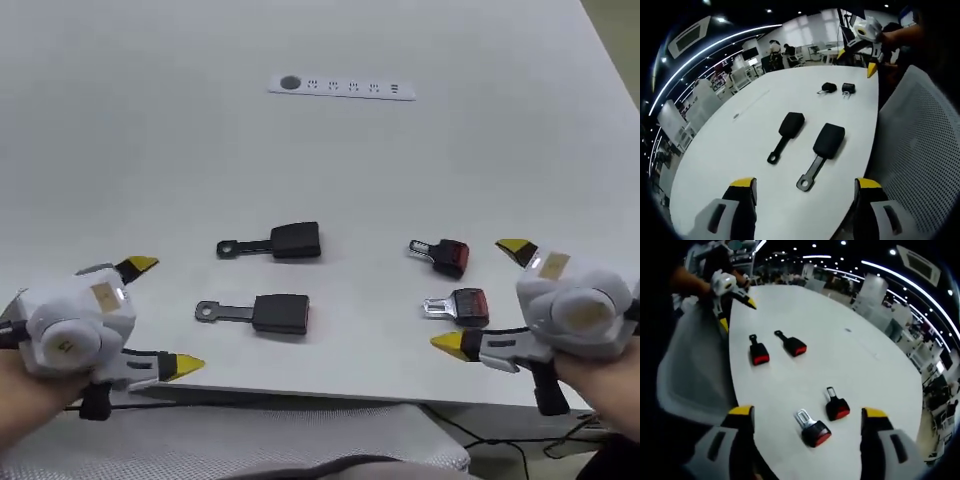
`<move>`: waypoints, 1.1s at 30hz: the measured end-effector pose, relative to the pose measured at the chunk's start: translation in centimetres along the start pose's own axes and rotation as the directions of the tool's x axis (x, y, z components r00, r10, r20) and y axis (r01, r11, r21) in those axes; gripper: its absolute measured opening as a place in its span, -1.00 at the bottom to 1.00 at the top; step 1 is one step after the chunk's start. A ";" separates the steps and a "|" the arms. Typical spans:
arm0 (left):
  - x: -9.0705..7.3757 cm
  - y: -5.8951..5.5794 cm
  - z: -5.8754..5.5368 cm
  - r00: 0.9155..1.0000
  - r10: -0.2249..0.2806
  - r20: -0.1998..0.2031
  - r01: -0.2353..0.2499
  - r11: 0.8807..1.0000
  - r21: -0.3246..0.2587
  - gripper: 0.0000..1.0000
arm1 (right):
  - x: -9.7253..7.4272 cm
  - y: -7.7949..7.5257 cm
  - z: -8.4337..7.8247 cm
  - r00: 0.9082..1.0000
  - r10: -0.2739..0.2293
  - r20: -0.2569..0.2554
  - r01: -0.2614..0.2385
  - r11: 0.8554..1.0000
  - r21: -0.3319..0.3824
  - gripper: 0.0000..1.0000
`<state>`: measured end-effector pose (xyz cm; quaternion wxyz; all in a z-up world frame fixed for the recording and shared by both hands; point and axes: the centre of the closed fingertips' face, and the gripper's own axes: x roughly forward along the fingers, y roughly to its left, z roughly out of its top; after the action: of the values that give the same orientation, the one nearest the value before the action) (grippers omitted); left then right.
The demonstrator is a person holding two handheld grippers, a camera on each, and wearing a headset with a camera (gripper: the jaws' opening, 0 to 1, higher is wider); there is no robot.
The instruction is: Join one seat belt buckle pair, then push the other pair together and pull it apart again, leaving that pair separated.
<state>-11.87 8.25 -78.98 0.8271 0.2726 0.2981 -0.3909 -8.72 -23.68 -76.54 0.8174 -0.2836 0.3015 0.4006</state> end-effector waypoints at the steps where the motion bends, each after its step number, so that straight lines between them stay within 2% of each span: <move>1: 0.1 0.1 0.0 1.000 -0.007 -0.016 0.007 1.000 0.002 0.56 | 0.0 0.0 -0.1 1.000 0.005 -0.006 -0.005 1.000 -0.011 0.74; 2: 0.0 0.3 -0.4 0.999 -0.005 -0.054 0.005 1.000 0.006 0.52 | 0.0 0.0 -0.2 1.000 0.010 -0.011 -0.010 1.000 -0.021 0.73; 3: 0.1 0.6 0.0 0.998 -0.009 -0.057 0.010 1.000 0.025 0.42 | 0.0 0.1 -0.6 0.999 0.025 -0.029 -0.026 0.999 -0.037 0.72; 4: 0.3 0.5 0.7 0.999 -0.034 -0.026 0.035 0.998 0.047 0.36 | 0.0 0.3 -0.7 0.998 0.040 -0.037 -0.042 0.998 -0.037 0.66; 5: 0.4 0.7 1.2 0.999 -0.040 -0.014 0.041 0.998 0.048 0.35 | 0.1 0.2 -0.8 0.998 0.039 -0.040 -0.040 0.998 -0.039 0.60; 8: 1.0 1.4 1.8 0.999 -0.043 -0.016 0.044 0.997 0.056 0.46 | 0.2 0.3 -1.2 0.997 0.055 -0.049 -0.058 0.997 -0.057 0.51; 10: 1.4 0.8 2.1 0.996 -0.092 -0.019 0.093 0.995 0.043 0.42 | 0.3 0.2 -1.4 0.996 0.063 -0.057 -0.067 0.995 -0.069 0.44; 11: 1.8 0.7 2.2 0.994 -0.102 -0.031 0.104 0.993 0.051 0.41 | 0.4 0.2 -1.6 0.996 0.068 -0.062 -0.073 0.995 -0.070 0.40; 12: 2.0 0.2 2.6 0.991 -0.124 -0.040 0.127 0.989 0.076 0.40 | 0.5 0.1 -1.8 0.995 0.069 -0.070 -0.075 0.994 -0.078 0.38; 14: 2.4 -0.4 2.9 0.989 -0.144 -0.042 0.147 0.987 0.072 0.34 | 0.6 0.1 -2.0 0.994 0.083 -0.077 -0.090 0.993 -0.080 0.34; 15: 2.7 -1.1 3.0 0.983 -0.179 -0.046 0.182 0.981 0.063 0.25 | 0.8 0.0 -2.0 0.993 0.086 -0.078 -0.093 0.992 -0.088 0.34; 17: 3.2 -2.2 3.4 0.977 -0.207 -0.058 0.211 0.975 0.071 0.17 | 1.0 0.2 -2.3 0.990 0.113 -0.090 -0.121 0.988 -0.094 0.25; 19: 3.6 -2.9 3.3 0.970 -0.225 -0.087 0.233 0.967 0.100 0.12 | 1.3 0.1 -2.7 0.986 0.127 -0.107 -0.139 0.985 -0.107 0.17; 21: 3.9 -3.2 3.4 0.968 -0.229 -0.100 0.239 0.966 0.102 0.11 | 1.4 0.1 -2.9 0.984 0.140 -0.114 -0.153 0.981 -0.120 0.10; 23: 4.2 -3.6 3.4 0.962 -0.246 -0.121 0.260 0.958 0.118 0.07 | 1.6 0.2 -3.0 0.981 0.155 -0.118 -0.172 0.975 -0.144 0.01; 25: 4.6 -3.1 3.0 0.958 -0.253 -0.137 0.271 0.954 0.131 0.04 | 2.0 0.1 -3.6 0.976 0.174 -0.128 -0.194 0.968 -0.162 -0.04; 28: 5.4 -2.3 2.6 0.957 -0.254 -0.139 0.272 0.953 0.136 0.03 | 2.5 0.1 -4.3 0.971 0.195 -0.140 -0.219 0.960 -0.176 -0.16; 31: 5.8 -2.5 2.7 0.951 -0.266 -0.159 0.289 0.947 0.143 0.03 | 2.9 0.2 -4.8 0.964 0.217 -0.155 -0.243 0.954 -0.173 -0.20; 32: 5.9 -2.8 2.8 0.946 -0.280 -0.163 0.305 0.940 0.155 0.02 | 3.1 0.1 -5.1 0.962 0.216 -0.167 -0.246 0.951 -0.188 -0.20; 33: 6.0 -2.9 3.0 0.945 -0.283 -0.165 0.310 0.936 0.165 0.01 | 3.2 0.1 -5.2 0.961 0.217 -0.174 -0.250 0.947 -0.201 -0.20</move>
<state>-10.29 1.68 -81.86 0.7063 0.3280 0.3541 -0.5179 -8.61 -25.77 -82.28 0.7026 -0.3642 0.3471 0.5032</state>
